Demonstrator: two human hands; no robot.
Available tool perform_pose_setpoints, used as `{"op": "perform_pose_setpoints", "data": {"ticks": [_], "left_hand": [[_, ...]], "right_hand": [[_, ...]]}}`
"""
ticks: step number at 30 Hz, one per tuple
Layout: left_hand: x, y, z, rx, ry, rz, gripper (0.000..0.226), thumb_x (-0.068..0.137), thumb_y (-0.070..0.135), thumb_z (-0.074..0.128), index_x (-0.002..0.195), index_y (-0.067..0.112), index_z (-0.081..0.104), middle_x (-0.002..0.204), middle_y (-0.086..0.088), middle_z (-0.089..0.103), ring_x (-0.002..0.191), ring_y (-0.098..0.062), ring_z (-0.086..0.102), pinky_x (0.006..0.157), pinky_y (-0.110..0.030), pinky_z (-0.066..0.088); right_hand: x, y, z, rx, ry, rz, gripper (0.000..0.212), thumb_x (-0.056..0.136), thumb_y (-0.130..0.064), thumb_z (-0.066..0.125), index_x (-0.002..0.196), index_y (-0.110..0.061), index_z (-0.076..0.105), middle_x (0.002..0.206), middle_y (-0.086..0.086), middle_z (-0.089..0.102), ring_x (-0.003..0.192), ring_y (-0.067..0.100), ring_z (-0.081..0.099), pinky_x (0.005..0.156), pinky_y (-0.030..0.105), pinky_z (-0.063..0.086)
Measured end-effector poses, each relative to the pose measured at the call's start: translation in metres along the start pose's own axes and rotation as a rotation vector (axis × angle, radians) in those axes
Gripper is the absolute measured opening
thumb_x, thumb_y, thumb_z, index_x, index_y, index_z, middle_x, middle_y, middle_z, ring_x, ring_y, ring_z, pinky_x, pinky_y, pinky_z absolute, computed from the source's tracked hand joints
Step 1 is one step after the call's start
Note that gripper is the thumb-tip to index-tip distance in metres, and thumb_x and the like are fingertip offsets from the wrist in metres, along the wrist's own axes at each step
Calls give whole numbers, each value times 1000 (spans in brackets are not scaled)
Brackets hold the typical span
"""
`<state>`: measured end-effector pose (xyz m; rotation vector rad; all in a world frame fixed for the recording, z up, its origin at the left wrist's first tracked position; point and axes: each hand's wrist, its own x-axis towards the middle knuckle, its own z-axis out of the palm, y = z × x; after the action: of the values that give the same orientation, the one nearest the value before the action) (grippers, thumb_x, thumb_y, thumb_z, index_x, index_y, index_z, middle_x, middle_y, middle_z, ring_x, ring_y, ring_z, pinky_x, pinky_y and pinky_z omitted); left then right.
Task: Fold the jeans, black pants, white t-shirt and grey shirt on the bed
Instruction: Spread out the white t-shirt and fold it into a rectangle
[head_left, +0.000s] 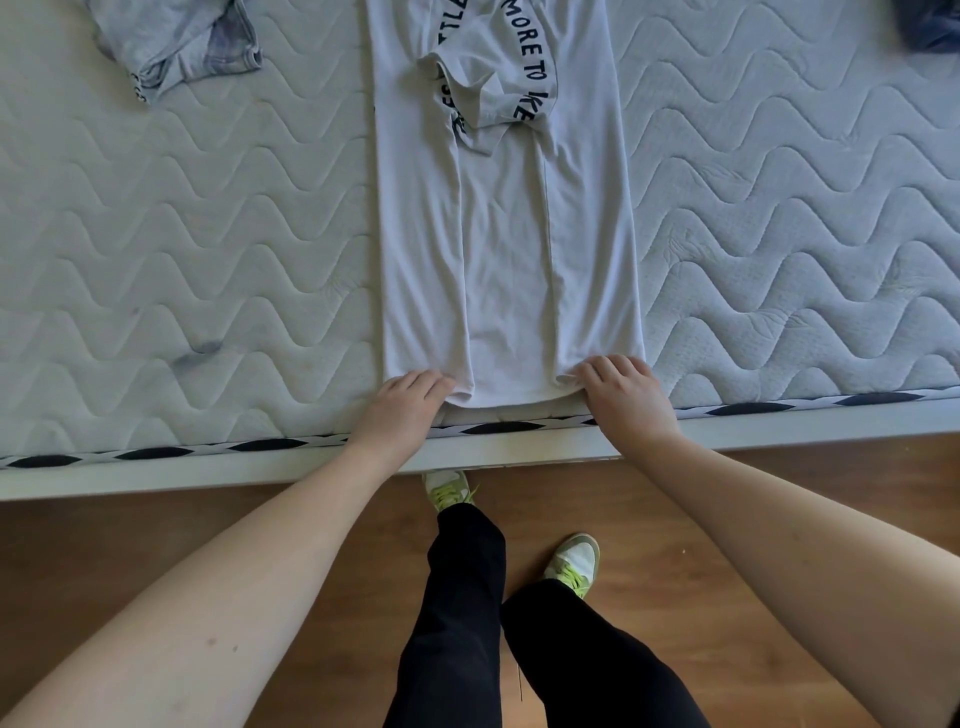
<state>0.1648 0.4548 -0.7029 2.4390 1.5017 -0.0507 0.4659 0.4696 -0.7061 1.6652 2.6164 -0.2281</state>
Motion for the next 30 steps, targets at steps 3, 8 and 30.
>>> {"op": "perform_pose_setpoints", "data": {"ticks": [3,8,30], "left_hand": [[4,1,-2,-20,-4,-37,41,71,-10,58,108,5,67,100,-11,65,91,-32,64,77,-41,52],[6,8,-7,-113,3,-87,49,66,-19,59,107,3,69,94,-13,66,88,-32,62,70,-40,55],[-86,73,-152,-217,-336,-234,58,85,-10,42,122,30,61,98,5,51,92,-21,54,76,-40,49]], "right_hand": [[5,0,-4,20,-22,35,21,73,5,68,93,-3,67,85,11,65,76,34,61,74,43,51],[1,6,-3,134,4,24,35,72,14,63,101,-3,70,97,10,71,86,35,65,76,42,52],[-87,-19,-185,-30,-203,-72,38,87,-5,49,113,-31,60,87,-6,64,81,21,62,63,30,31]]}}
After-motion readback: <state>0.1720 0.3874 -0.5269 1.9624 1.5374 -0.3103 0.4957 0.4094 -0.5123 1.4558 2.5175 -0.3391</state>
